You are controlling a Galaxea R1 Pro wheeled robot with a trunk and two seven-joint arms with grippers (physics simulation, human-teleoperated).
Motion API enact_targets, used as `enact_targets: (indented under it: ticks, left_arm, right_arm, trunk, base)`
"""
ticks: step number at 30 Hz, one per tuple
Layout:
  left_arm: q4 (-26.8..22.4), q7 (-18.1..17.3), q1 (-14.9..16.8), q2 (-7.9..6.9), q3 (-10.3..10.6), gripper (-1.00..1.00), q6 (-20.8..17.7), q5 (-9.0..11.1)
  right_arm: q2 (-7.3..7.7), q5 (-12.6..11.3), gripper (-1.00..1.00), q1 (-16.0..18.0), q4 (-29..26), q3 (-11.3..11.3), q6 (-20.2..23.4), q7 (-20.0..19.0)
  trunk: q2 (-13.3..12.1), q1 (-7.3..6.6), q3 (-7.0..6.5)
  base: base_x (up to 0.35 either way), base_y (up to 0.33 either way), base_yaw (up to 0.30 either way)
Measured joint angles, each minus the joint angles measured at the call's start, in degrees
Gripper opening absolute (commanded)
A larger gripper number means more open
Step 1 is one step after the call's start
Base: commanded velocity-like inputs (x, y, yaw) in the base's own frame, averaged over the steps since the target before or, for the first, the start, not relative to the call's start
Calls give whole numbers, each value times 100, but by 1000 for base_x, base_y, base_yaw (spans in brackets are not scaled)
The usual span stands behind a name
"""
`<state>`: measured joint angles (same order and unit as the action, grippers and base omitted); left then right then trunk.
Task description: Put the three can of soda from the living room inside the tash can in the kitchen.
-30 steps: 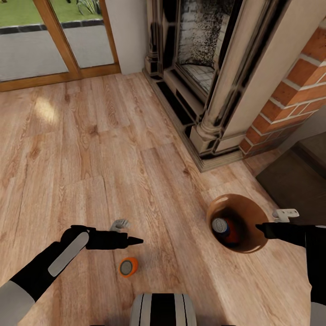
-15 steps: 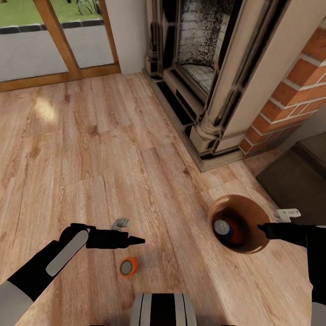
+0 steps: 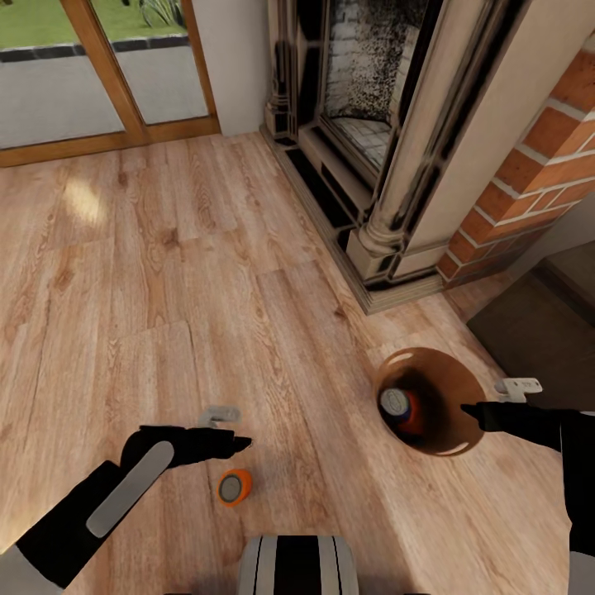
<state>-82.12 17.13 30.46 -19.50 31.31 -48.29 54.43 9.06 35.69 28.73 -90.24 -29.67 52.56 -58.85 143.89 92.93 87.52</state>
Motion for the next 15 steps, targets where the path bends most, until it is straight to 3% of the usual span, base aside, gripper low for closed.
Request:
enact_targets:
  ticks: [3,5,7,9,12,15]
  left_arm:
    - [-5,131,-4,1,96,100,13,-12]
    - [21,443,-5,32,183,100,22,-13]
    - [90,1107,-6,220,274,100,39,-4]
    - [205,1507,-6,412,304,100,41,-15]
    - [457,1744,-5,626,324,100,39,-109]
    - [559,1789,-5,687,324,100,39,-223]
  right_arm:
    - [-1,-70,-100,0,-1,5,47,-8]
    - [-1,-61,-100,0,-1,4,41,-6]
    - [-3,-31,-100,0,0,2,19,-3]
    - [-6,-48,-100,0,-1,2,32,-5]
    - [-9,-51,-100,0,-1,2,33,-5]
    - [-9,-46,-100,0,-1,4,28,-5]
  trunk:
    - [0,0,0]
    - [0,0,0]
    - [0,0,0]
    - [0,0,0]
    - [0,0,0]
    - [0,0,0]
  base:
    - [0,0,0]
    - [0,0,0]
    - [0,0,0]
    - [0,0,0]
    - [0,0,0]
    - [0,0,0]
